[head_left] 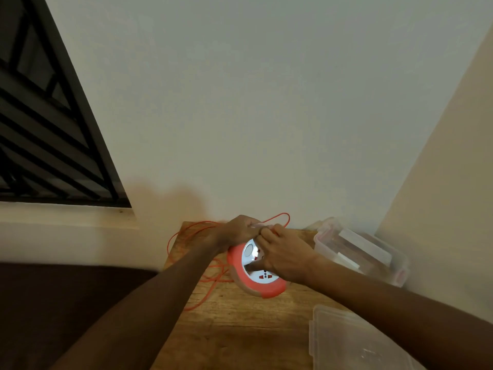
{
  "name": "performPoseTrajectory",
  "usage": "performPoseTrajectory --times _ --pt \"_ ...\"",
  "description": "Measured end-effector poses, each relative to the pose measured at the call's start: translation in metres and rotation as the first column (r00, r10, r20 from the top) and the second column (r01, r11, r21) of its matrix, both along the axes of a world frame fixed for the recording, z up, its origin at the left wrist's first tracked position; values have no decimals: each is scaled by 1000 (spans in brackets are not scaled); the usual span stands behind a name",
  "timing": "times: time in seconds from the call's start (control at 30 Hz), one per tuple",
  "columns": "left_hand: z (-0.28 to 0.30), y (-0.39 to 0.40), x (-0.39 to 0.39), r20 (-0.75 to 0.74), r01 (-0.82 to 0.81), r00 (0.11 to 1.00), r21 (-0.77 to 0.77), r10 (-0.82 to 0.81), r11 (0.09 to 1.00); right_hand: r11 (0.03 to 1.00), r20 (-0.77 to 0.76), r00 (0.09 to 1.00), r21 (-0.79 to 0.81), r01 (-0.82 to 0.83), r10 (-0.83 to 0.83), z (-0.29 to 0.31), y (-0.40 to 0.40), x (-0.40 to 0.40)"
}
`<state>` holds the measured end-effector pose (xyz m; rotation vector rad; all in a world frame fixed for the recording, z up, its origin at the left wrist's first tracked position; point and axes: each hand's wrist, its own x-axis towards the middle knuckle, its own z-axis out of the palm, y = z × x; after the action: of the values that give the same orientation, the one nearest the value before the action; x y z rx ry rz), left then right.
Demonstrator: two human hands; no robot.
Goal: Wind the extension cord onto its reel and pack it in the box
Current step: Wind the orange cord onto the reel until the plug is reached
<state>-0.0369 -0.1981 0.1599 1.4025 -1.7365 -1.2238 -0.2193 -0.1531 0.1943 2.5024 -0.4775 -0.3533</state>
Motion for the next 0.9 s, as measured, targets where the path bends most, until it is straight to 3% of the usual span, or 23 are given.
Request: performPoseTrajectory --times 0.2,0.33,0.4,0.47,0.53,0.6,0.7,0.8,0.9 --pt "-17 9 1 -117 -75 989 109 87 991 1000 -19 1000 -9 21 -22 -3 -6 -6" --pt "-21 11 -3 -299 -200 927 113 226 973 969 207 947 69 235 -245 -11 -11 -3" --pt "-19 14 -10 -394 -300 861 117 321 947 921 414 823 158 355 -388 -16 -15 0" --pt "-17 19 -18 -470 -372 795 120 383 920 832 595 588 314 458 -548 -19 -15 5" --pt "-17 23 -23 -519 -413 741 146 425 899 734 672 331 494 466 -662 -21 -15 9" --pt "-20 26 -25 -520 -447 727 139 449 884 711 680 262 545 443 -685 -26 -14 9" --pt "-25 29 -25 -529 -461 716 132 455 878 724 644 350 515 459 -680 -31 -10 5" --pt "-28 27 -23 -556 -454 679 195 479 869 838 656 542 290 462 -526 -26 -5 3" --pt "-28 26 -19 -525 -417 730 167 439 893 943 566 756 165 288 -330 -19 -3 1"
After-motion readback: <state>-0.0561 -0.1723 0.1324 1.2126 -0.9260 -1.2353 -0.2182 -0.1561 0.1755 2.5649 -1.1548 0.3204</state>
